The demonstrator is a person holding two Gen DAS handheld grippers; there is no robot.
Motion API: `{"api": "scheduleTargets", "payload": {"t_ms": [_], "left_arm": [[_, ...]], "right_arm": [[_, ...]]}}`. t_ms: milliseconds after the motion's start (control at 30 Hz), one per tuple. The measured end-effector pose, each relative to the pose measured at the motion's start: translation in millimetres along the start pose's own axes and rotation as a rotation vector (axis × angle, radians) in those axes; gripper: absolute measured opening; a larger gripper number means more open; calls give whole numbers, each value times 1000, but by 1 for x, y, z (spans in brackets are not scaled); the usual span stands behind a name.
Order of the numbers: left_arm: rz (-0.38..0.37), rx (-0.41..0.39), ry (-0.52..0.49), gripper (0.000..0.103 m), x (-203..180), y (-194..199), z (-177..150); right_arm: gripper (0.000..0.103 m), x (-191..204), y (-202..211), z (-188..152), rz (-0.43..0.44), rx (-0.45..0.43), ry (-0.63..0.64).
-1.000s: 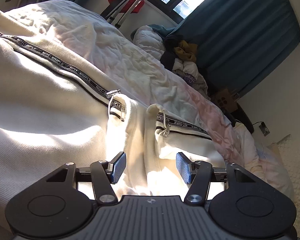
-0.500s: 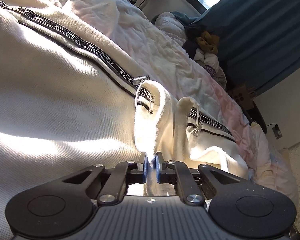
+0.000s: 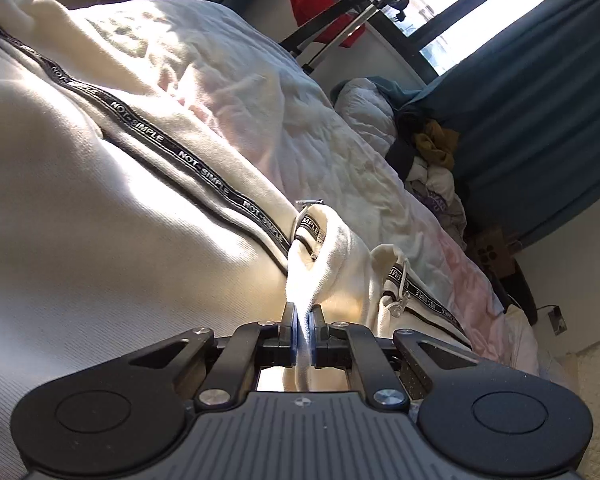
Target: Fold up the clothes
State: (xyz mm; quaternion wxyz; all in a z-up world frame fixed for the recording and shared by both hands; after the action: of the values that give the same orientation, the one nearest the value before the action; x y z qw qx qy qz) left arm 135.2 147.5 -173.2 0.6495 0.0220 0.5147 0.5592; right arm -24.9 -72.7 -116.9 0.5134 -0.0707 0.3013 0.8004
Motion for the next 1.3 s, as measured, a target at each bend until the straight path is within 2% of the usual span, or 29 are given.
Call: {"api": "scheduleTargets", "payload": {"t_ms": [133,200,233,300,367,500,600,733,833,900,967,1033,1167,1300], "left_arm": [[29,12,-27,8,5,-4,-5],[21,2,-28,13,1,3,-5],[13,-3,-26,18,-1,7,-5],[-1,-18,-28,45,-6,18,-5],[-17,-34,-45,51,-14,31,-7],[-123,-9,-127,61,-47,56,-24],[-158,55,-242,63,-70,52,-49],[-188,143,-375,61,-92,42,-80],[-187,200,-381,50,-86,25,-93],[-176,216,-366,21,-80,17,-93],[-178,194,-368,7,-80,19,-89],[-184,168,-373,5,-81,21,-85],[-215,118,-354,5,-87,41,-76],[-214,110,-360,5,-88,66,-75]], "right_arm": [[59,-11,-8,-8,-26,52,-46],[59,-20,-10,-12,-40,75,-88],[59,-25,-10,-13,-45,82,-113],[59,-34,-9,-14,-56,83,-163],[59,-45,-7,-14,-77,82,-209],[59,-79,-3,-27,-157,109,-365],[59,-114,-4,-49,-188,144,-597],[60,-149,-8,-83,-113,96,-986],[61,-160,-17,-99,-102,88,-1113],[61,-162,-21,-97,-106,74,-1100],[61,-164,-24,-94,-109,56,-1082],[61,-163,-25,-86,-112,30,-1035],[61,-152,-18,-54,-116,-45,-850],[60,-142,-17,-44,-112,-44,-762]]}}
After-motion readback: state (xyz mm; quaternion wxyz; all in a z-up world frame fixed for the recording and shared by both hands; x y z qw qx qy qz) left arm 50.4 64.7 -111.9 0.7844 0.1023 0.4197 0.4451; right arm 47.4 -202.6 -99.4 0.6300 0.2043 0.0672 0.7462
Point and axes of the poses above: each gripper's, at about its wrist camera, not at the fingertips, and y roughly against the way its jaws point, x to its left, z to its top, the point moved 10 cm from there along -y, roughly the way its jaws point, and after that the axes turned 1 degree about y, right-handed, at the moved point
